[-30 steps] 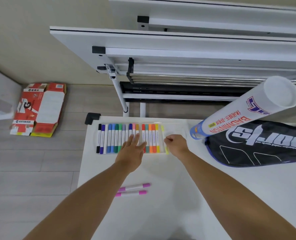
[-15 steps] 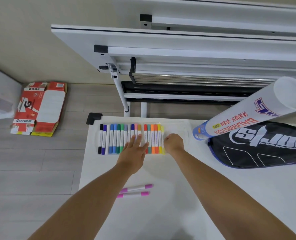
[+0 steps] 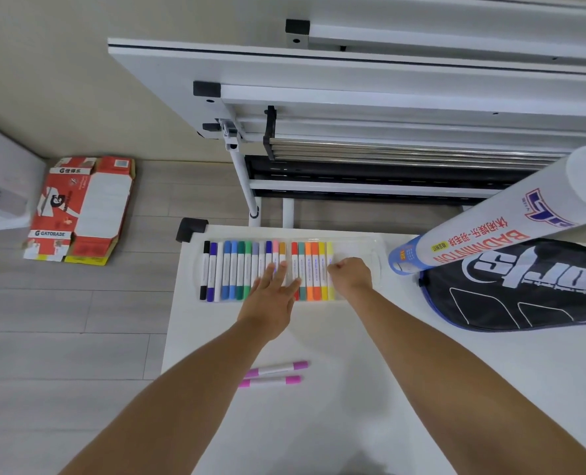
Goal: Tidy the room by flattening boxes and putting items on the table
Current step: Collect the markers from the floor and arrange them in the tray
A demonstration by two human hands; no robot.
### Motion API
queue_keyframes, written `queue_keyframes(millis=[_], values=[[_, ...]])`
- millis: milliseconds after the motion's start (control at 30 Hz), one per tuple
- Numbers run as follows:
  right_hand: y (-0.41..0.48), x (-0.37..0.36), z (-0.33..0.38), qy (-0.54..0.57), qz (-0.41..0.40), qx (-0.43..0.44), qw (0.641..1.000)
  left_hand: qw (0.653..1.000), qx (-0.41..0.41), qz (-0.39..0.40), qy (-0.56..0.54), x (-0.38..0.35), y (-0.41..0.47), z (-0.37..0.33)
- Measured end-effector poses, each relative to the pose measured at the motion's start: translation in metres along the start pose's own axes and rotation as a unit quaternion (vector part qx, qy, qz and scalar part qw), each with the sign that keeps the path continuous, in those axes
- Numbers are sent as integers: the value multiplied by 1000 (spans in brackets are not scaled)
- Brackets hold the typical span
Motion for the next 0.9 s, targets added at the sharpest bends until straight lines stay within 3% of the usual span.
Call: queue_keyframes(millis=[767, 900], values=[[4, 5, 7, -58, -46, 15, 997, 1000, -15, -18, 4, -4, 3, 1], [-31, 9, 10, -69, -86, 93, 989, 999, -31, -16, -7, 4, -26, 5]])
Point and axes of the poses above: each hand's wrist, its own y-axis towards the middle knuckle, its own x-axis out of the back of the hand, z = x × y, the point moved 9 cm from there along y, towards the middle knuckle, and after that the axes turned 15 degrees about -z, right-handed, at the moved point
